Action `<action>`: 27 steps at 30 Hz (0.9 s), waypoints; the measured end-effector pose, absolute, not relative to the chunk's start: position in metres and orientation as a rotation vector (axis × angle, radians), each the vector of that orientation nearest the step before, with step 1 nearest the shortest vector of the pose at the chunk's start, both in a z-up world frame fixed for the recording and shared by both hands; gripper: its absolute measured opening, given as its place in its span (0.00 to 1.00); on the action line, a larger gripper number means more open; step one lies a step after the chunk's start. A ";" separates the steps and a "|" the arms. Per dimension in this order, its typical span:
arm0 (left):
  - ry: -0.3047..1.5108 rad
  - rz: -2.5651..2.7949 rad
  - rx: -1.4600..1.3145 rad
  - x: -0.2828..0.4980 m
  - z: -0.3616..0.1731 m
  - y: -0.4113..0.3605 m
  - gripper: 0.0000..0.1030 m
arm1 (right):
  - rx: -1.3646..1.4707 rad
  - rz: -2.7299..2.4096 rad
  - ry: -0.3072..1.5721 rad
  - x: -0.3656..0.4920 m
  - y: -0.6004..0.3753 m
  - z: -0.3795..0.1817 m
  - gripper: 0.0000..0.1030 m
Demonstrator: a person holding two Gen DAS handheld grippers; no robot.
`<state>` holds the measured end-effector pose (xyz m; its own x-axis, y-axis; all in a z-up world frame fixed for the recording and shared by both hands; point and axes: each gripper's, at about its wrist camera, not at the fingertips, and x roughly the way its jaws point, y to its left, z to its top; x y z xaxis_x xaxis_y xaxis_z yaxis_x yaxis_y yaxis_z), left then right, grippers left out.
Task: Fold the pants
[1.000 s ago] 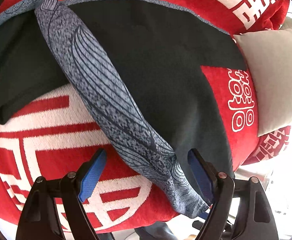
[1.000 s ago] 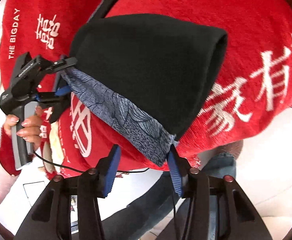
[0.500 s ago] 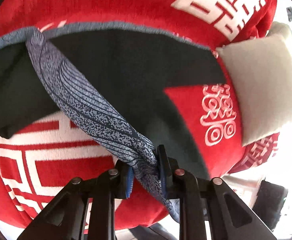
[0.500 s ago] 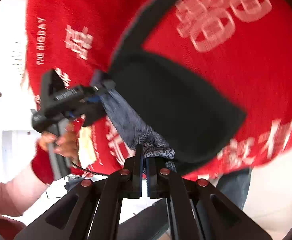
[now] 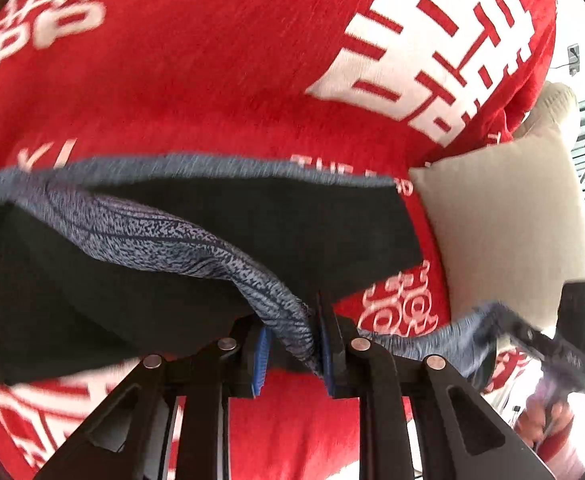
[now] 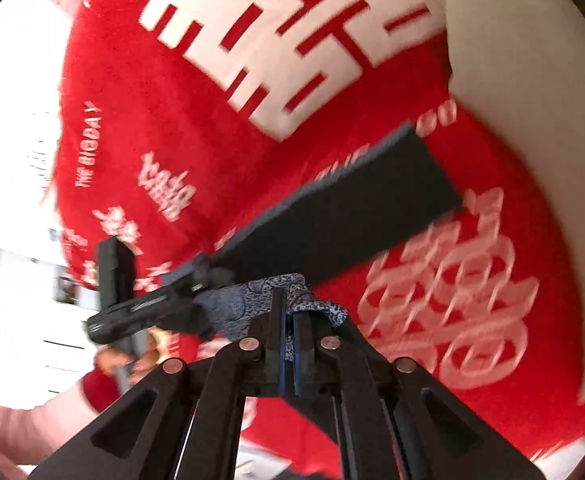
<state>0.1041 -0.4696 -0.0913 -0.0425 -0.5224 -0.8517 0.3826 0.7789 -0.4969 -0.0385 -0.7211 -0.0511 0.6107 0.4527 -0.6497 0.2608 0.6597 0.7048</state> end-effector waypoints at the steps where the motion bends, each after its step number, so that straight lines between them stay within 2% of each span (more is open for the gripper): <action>1: 1.437 -0.737 -0.124 0.112 -0.092 -0.474 0.22 | 0.841 0.110 0.951 -0.020 -0.729 -0.050 0.03; 7: 1.441 -0.755 -0.114 0.150 -0.106 -0.501 0.22 | 0.727 0.040 1.029 0.055 -0.760 -0.062 0.02; 13: 1.464 -0.703 -0.052 0.172 -0.134 -0.521 0.23 | 0.727 0.029 1.131 0.105 -0.781 -0.114 0.03; 15: 1.475 -0.662 -0.019 0.174 -0.139 -0.523 0.33 | 0.727 0.045 1.170 0.119 -0.786 -0.135 0.03; 16: 1.466 -0.640 -0.011 0.175 -0.139 -0.521 0.50 | 0.709 0.050 1.198 0.126 -0.789 -0.147 0.05; 17: 1.454 -0.619 -0.013 0.175 -0.137 -0.518 0.56 | 0.693 0.046 1.215 0.130 -0.791 -0.153 0.06; 19: 1.456 -0.599 -0.042 0.176 -0.132 -0.510 0.56 | 0.691 0.038 1.245 0.137 -0.798 -0.164 0.08; 21: 1.444 -0.568 -0.045 0.175 -0.123 -0.500 0.65 | 0.697 0.031 1.251 0.138 -0.804 -0.165 0.17; 22: 1.421 -0.546 -0.024 0.174 -0.118 -0.496 0.74 | 0.673 0.022 1.241 0.140 -0.806 -0.160 0.28; 23: 1.392 -0.521 0.015 0.170 -0.113 -0.493 0.74 | 0.653 0.016 1.233 0.140 -0.807 -0.154 0.45; 25: 1.370 -0.498 0.087 0.165 -0.110 -0.493 0.74 | 0.560 -0.042 1.189 0.136 -0.809 -0.132 0.63; 27: 1.360 -0.480 0.138 0.160 -0.112 -0.493 0.74 | 0.526 -0.063 1.164 0.134 -0.813 -0.117 0.63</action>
